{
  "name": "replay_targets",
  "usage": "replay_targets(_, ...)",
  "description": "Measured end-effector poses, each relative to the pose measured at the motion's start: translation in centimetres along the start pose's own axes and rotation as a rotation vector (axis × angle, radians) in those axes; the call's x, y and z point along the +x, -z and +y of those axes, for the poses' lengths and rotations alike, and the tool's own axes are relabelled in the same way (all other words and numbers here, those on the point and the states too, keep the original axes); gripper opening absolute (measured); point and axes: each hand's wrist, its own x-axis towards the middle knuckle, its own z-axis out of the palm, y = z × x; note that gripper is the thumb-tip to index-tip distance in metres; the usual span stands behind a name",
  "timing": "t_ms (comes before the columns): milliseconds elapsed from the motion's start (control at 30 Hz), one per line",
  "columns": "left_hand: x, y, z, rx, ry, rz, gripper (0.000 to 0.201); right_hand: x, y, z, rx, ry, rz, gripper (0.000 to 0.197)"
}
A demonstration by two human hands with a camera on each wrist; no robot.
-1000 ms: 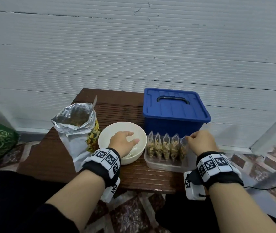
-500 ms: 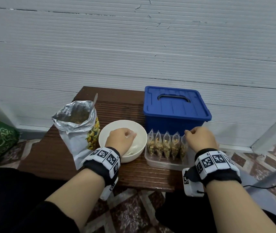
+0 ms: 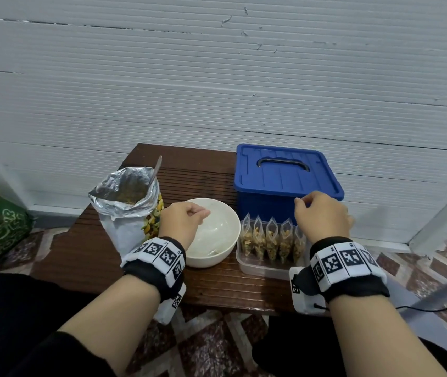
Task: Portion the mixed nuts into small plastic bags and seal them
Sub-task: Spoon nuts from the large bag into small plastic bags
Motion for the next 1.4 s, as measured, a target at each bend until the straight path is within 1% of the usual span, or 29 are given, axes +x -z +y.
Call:
replay_targets(67, -0.1, 0.2, 0.3, -0.093, 0.007, 0.027, 0.014, 0.0, 0.1, -0.5, 0.019, 0.053, 0.021, 0.027)
replay_targets(167, -0.4, 0.6, 1.8, -0.315, 0.008, 0.055, 0.014, -0.3, -0.1, -1.6, 0.130, 0.202, 0.055, 0.022)
replay_targets(233, -0.5, 0.7, 2.8, -0.439, -0.005, 0.043, 0.011, -0.7, -0.4, -2.4, 0.233, 0.304, 0.035, 0.021)
replay_targets(267, -0.7, 0.7, 3.2, -0.475, -0.013, 0.038, 0.009, -0.9, -0.5, -2.9, 0.307, 0.332, -0.002, 0.021)
replay_targets(300, -0.8, 0.7, 3.6, -0.503, -0.017, 0.036, 0.007, -1.3, -0.6, -3.4, 0.387, 0.338, -0.054, 0.022)
replay_targets(367, -1.2, 0.6, 4.4, -0.583, -0.008, 0.029, 0.006, -1.9, -0.6, -4.2, 0.530, 0.295, -0.192, 0.026)
replay_targets(433, -1.7, 0.4, 5.2, -0.747, 0.013, -0.014, 0.013, -2.4, -0.3, -4.9, 0.651, 0.244, -0.340, 0.030)
replay_targets(500, -2.2, 0.3, 6.2, -0.879, 0.036, -0.056, 0.018, -2.8, -0.1, -5.2, 0.767, 0.207, -0.467, 0.030)
replay_targets(533, -2.4, 0.2, 6.5, -0.924, 0.048, -0.069, 0.019, -2.8, -0.1, -5.3, 0.804, 0.196, -0.505, 0.028)
replay_targets(600, -2.7, 0.1, 6.9, -0.970, 0.071, -0.071, 0.019, -2.9, -0.2, -5.4, 0.858, 0.175, -0.528, 0.017)
replay_targets(633, -2.7, 0.1, 6.9, -0.962, 0.080, -0.055, 0.018, -2.9, -0.2, -5.3, 0.885, 0.160, -0.529, 0.015)
replay_targets(733, -2.5, 0.1, 6.3, -0.874, 0.083, -0.015, 0.013, -2.6, -0.2, -5.1, 0.891, 0.147, -0.519, 0.020)
replay_targets(833, -2.5, 0.1, 5.9, -0.820, 0.090, -0.036, 0.011, -2.5, 0.0, -5.1, 0.847, 0.161, -0.499, 0.020)
replay_targets(900, -2.5, 0.0, 5.7, -0.748, 0.086, -0.045, 0.016, -2.5, 0.0, -5.0, 0.815, 0.159, -0.490, 0.017)
replay_targets(933, -2.4, 0.0, 5.6, -0.662, 0.057, -0.033, 0.027, -2.5, 0.0, -4.9, 0.794, 0.162, -0.477, 0.017)
replay_targets(967, -2.3, 0.1, 5.4, -0.543, -0.002, -0.013, 0.043, -2.5, 0.1, -4.9, 0.772, 0.167, -0.458, 0.017)
replay_targets(1000, -2.3, 0.3, 5.3, -0.404, -0.093, 0.000, 0.061, -2.4, 0.2, -4.9, 0.748, 0.175, -0.441, 0.016)
replay_targets(1067, -2.5, 0.9, 5.4, -0.118, -0.332, -0.046, 0.091, -2.4, 0.4, -4.8, 0.699, 0.199, -0.419, 0.013)
replay_targets(1100, -2.6, 1.1, 5.5, 0.035, -0.448, -0.095, 0.099, -2.4, 0.5, -4.8, 0.681, 0.214, -0.413, 0.012)
replay_targets(1133, -2.6, 1.3, 5.7, 0.183, -0.543, -0.138, 0.102, -2.4, 0.6, -4.8, 0.673, 0.229, -0.412, 0.010)
replay_targets(1167, -2.5, 1.3, 5.7, 0.301, -0.612, -0.166, 0.103, -2.4, 0.7, -4.9, 0.668, 0.243, -0.417, 0.010)
replay_targets(1233, -2.3, 1.3, 5.7, 0.397, -0.678, -0.178, 0.097, -2.5, 0.8, -5.1, 0.663, 0.271, -0.439, 0.011)
replay_targets(1333, -2.0, 1.0, 5.5, 0.361, -0.680, -0.116, 0.078, -2.7, 1.1, -5.3, 0.673, 0.300, -0.477, 0.010)
replay_targets(1400, -2.0, 0.9, 5.5, 0.324, -0.669, -0.083, 0.069, -2.7, 1.3, -5.4, 0.681, 0.302, -0.480, 0.015)
